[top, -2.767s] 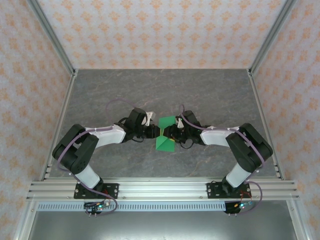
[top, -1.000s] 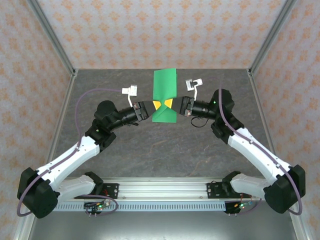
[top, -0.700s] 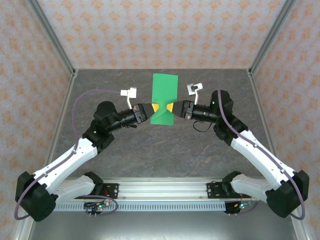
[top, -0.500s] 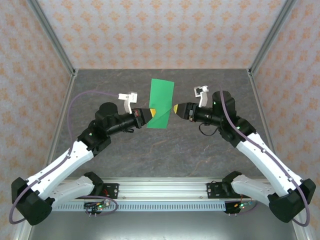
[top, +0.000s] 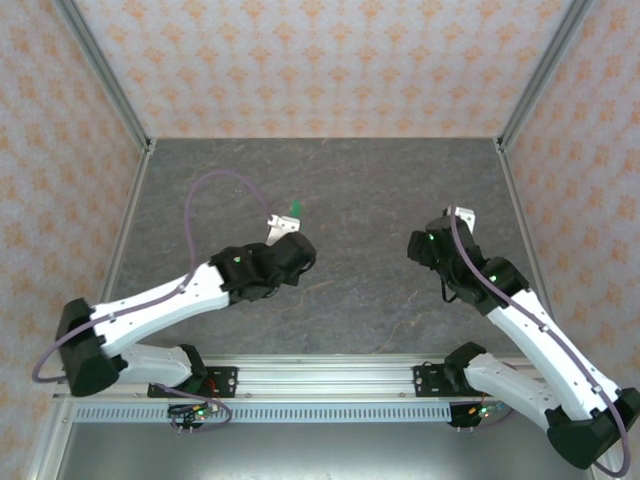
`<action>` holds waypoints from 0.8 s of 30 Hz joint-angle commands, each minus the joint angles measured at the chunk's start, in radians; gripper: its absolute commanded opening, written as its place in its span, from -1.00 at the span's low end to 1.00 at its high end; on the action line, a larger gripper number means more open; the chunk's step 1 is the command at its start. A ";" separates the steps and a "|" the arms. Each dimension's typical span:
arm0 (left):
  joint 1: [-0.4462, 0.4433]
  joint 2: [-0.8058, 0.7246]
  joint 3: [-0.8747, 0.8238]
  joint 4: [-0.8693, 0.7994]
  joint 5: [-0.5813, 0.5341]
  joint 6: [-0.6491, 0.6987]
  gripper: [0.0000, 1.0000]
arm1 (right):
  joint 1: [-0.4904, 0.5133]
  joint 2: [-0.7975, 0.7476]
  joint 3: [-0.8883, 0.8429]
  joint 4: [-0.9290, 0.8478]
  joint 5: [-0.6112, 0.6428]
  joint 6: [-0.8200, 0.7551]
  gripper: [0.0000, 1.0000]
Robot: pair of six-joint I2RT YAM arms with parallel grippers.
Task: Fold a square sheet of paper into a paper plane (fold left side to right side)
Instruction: Turn over the paper at the center of the table.
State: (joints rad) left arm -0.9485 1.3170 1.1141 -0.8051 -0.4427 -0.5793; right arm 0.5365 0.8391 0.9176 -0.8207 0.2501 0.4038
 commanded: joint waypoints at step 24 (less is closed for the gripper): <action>-0.069 0.840 0.529 -0.411 -0.028 -0.410 -1.00 | 0.002 -0.046 -0.056 -0.161 0.289 0.048 0.87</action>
State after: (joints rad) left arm -1.0126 2.1284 1.5864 -1.1641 -0.5003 -0.9550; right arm 0.5365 0.8028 0.8715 -0.9524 0.5018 0.4374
